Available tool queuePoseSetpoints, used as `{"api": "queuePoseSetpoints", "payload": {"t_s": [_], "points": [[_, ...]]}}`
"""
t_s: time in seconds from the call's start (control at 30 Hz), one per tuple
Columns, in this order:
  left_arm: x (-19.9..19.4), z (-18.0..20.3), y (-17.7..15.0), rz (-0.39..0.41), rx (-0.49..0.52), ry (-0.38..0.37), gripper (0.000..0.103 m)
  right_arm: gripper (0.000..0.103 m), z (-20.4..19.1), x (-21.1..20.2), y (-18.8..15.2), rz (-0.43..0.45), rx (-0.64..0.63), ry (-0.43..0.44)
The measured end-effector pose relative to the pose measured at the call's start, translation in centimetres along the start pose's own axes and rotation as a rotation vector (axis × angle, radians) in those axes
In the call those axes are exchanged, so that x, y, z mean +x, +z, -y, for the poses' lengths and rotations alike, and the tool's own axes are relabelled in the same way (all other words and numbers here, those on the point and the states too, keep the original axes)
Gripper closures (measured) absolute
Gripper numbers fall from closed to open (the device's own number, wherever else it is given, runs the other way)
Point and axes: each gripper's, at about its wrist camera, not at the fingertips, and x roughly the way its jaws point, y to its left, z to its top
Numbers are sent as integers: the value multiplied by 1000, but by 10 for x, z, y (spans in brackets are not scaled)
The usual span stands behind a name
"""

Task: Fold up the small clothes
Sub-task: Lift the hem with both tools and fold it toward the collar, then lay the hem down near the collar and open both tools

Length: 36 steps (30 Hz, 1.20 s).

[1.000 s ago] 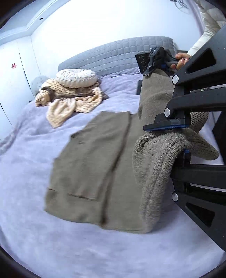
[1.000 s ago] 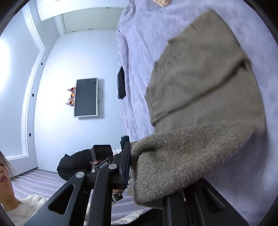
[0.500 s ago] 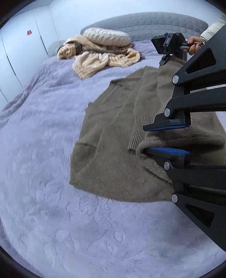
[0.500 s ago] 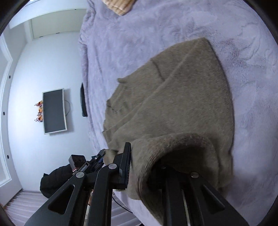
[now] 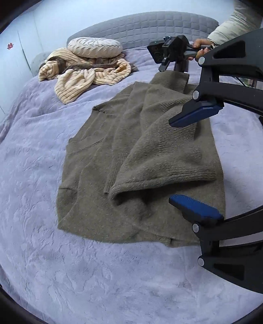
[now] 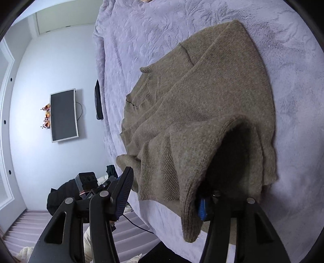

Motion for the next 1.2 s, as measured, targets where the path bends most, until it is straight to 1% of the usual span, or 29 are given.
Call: {"api": "queuePoseSetpoints", "payload": {"t_s": [0.13, 0.27, 0.3, 0.33, 0.37, 0.4, 0.43, 0.5, 0.6, 0.67, 0.77, 0.87, 0.93, 1.0, 1.1, 1.2], "points": [[23, 7, -6, -52, 3, -1, 34, 44, -3, 3, -6, -14, -22, -32], [44, 15, -6, -74, 31, 27, 34, 44, 3, 0, -7, -4, -26, -85], [49, 17, -6, -83, 41, 39, 35, 48, 6, -1, -7, -2, -25, -100], [53, 20, -6, -90, 52, 46, 40, 67, 7, -2, -7, 1, -28, -127], [57, 23, -7, -98, 66, 46, 74, 84, 7, -1, -8, 1, -39, -156], [61, 26, -7, -118, 81, 37, 95, 97, 6, 0, -8, -2, -48, -165], [64, 28, -7, -133, 86, 18, 95, 97, 3, -1, -10, 1, -59, -158], [60, 32, -8, -118, 98, -30, 95, 97, -9, -3, -12, 14, -97, -124], [46, 35, -2, -58, 65, -101, 95, 97, -31, -8, -7, 35, -134, -60], [34, 32, 8, -8, 13, -148, 95, 97, -45, -12, 0, 56, -160, -27], [21, 29, 26, 56, -31, -183, 95, 97, -63, -21, 18, 106, -195, 7], [12, 24, 46, 124, -36, -164, 95, 97, -72, -24, 41, 136, -208, 0], [10, 17, 62, 158, -64, -163, 95, 97, -72, -24, 56, 146, -196, -4], [12, 10, 76, 193, -80, -147, 95, 97, -67, -19, 71, 142, -184, -28], [22, 5, 96, 210, -73, -94, 95, 97, -51, -4, 90, 126, -156, -94], [38, -4, 108, 195, -66, -53, 95, 97, -24, 10, 104, 116, -101, -136]]}}
